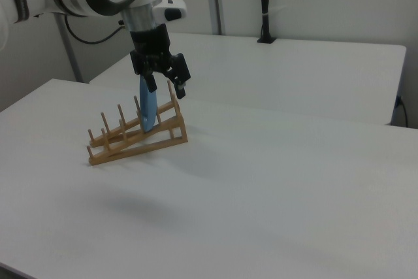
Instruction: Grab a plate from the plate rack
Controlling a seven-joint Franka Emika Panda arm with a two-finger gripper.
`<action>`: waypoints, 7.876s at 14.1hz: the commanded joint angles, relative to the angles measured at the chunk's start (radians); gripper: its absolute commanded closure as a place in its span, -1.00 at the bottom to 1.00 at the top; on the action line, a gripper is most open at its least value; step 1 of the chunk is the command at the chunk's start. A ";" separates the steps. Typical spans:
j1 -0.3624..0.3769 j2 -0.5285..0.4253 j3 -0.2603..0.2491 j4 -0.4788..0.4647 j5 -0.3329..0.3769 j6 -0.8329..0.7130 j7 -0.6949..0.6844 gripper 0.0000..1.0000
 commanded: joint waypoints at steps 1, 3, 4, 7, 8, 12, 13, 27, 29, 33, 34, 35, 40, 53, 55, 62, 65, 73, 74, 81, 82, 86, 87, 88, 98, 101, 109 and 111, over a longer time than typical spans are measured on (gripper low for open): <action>0.037 -0.008 -0.005 0.006 -0.018 -0.003 -0.018 -1.00; 0.046 -0.004 -0.005 0.006 -0.019 0.054 -0.015 -1.00; 0.049 -0.007 -0.005 0.006 -0.015 0.084 -0.009 -1.00; 0.072 -0.001 -0.004 0.006 -0.006 0.114 0.006 -1.00; 0.090 0.010 -0.005 0.008 -0.009 0.156 0.008 -1.00; 0.161 0.058 -0.006 0.006 -0.013 0.345 0.008 -1.00; 0.187 0.077 -0.005 0.008 -0.024 0.377 -0.004 -1.00; 0.301 0.249 -0.003 0.058 -0.237 0.571 0.029 -0.53; 0.316 0.249 -0.001 0.058 -0.257 0.572 0.042 -0.13; 0.321 0.236 -0.001 0.060 -0.256 0.572 0.043 0.62; 0.322 0.230 -0.001 0.060 -0.256 0.571 0.045 0.73; 0.322 0.222 -0.001 0.060 -0.254 0.571 0.043 0.87; 0.322 0.188 -0.001 0.058 -0.256 0.557 0.034 1.00; 0.181 0.000 0.006 0.054 -0.015 0.410 0.019 1.00; 0.117 -0.027 0.006 0.049 0.078 0.334 0.013 1.00; -0.089 -0.090 0.005 -0.077 0.243 0.085 -0.318 1.00; -0.129 -0.070 -0.004 -0.170 0.240 0.114 -0.484 1.00; -0.158 0.140 -0.040 -0.206 0.231 0.316 -0.535 1.00; -0.163 0.162 -0.040 -0.204 0.229 0.325 -0.537 1.00; -0.178 0.292 -0.041 -0.207 0.225 0.445 -0.537 0.93; -0.178 0.306 -0.041 -0.207 0.214 0.450 -0.537 0.87; -0.178 0.325 -0.041 -0.209 0.168 0.448 -0.538 0.35; -0.178 0.334 -0.041 -0.209 0.168 0.448 -0.538 0.32; -0.178 0.337 -0.041 -0.207 0.168 0.448 -0.538 0.23; -0.123 0.113 -0.041 -0.201 0.149 0.289 -0.492 -1.00; -0.057 0.000 -0.041 -0.198 0.119 0.163 -0.388 -1.00; 0.083 -0.068 0.021 -0.141 0.045 -0.017 -0.092 -1.00; 0.074 -0.077 0.054 -0.141 0.045 -0.021 -0.069 -1.00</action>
